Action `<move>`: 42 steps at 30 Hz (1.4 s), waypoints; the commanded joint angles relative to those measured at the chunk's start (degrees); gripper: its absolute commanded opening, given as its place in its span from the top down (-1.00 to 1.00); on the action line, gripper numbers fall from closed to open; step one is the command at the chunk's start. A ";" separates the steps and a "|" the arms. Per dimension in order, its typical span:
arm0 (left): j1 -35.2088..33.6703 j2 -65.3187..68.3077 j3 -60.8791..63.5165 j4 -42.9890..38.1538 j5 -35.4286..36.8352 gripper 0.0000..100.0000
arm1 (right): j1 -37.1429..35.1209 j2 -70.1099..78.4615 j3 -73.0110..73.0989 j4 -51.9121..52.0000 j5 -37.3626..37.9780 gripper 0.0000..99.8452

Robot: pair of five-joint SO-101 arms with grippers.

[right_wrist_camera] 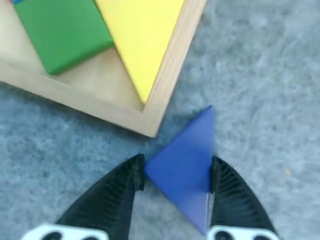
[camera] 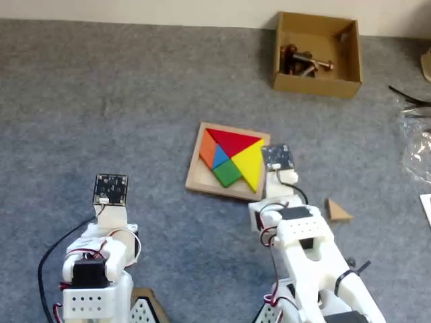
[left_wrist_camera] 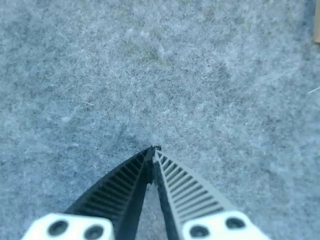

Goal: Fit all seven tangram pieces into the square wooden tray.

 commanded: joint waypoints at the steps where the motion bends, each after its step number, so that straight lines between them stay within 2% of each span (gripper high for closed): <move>1: -0.75 -0.31 1.27 0.44 -0.35 0.99 | -0.66 -0.57 0.31 -2.15 -0.53 0.76; 42: -0.75 -0.31 1.27 0.44 -0.35 0.99 | -1.19 -1.10 4.44 -1.89 -0.44 0.77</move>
